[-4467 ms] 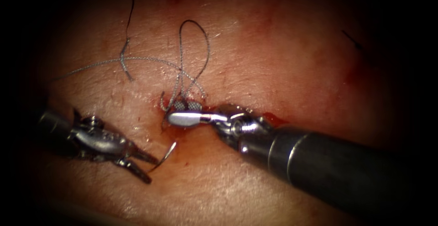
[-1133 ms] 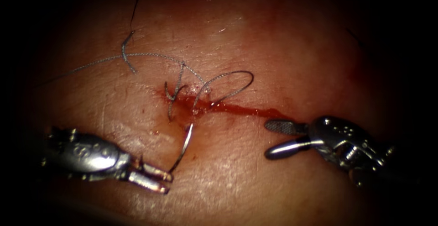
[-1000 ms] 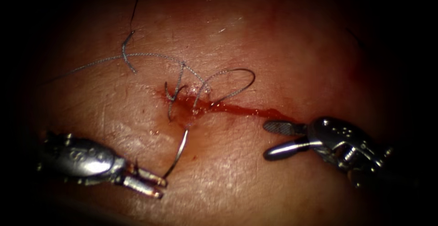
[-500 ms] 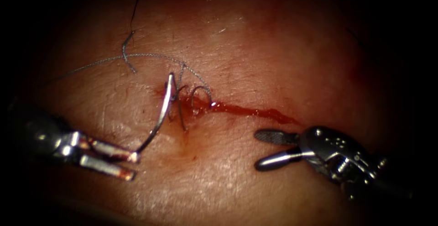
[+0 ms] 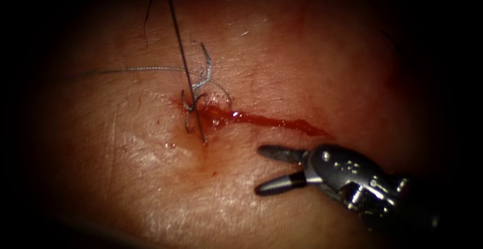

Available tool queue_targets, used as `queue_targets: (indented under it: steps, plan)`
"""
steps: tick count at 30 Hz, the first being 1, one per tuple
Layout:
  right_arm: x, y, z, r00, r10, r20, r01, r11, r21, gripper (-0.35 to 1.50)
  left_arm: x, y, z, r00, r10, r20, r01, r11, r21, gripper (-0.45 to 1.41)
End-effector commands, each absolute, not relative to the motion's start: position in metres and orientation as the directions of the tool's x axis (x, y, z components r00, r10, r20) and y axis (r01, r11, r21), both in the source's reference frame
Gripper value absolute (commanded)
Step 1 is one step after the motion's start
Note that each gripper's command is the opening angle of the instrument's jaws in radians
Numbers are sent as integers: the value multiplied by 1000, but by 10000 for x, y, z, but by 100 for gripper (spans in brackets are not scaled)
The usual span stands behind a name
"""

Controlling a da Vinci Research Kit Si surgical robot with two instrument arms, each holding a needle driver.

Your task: Wound Closure

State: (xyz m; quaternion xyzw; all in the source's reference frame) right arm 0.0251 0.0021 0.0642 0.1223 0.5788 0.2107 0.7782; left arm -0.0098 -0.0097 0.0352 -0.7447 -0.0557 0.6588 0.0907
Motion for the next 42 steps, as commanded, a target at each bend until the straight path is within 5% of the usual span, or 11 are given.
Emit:
queue_targets:
  steps: [1,10,24,25,27,28,42]
  plan:
    - [267,22,644,252,438,-863,-196,896,398,115,-100,-103,357,135,206,-969,-35,-977,-212,-45]
    - [326,26,668,306,335,-891,-232,934,271,108,-102,-133,410,132,221,-966,-20,-974,-225,-45]
    - [362,21,698,342,252,-905,-191,962,196,88,-102,-134,413,127,224,-966,-24,-973,-228,-45]
    - [364,20,702,347,239,-907,-184,966,184,83,-102,-134,413,127,224,-966,-24,-973,-228,-45]
    - [367,17,707,373,201,-906,-148,977,156,32,-102,-134,413,128,224,-966,-24,-973,-228,-45]
    - [364,15,706,408,196,-892,-127,979,157,-35,-101,-134,413,128,224,-966,-23,-973,-229,-45]
    - [321,-39,622,446,237,-863,-119,972,205,-35,-98,-204,440,116,217,-969,0,-976,-218,-45]
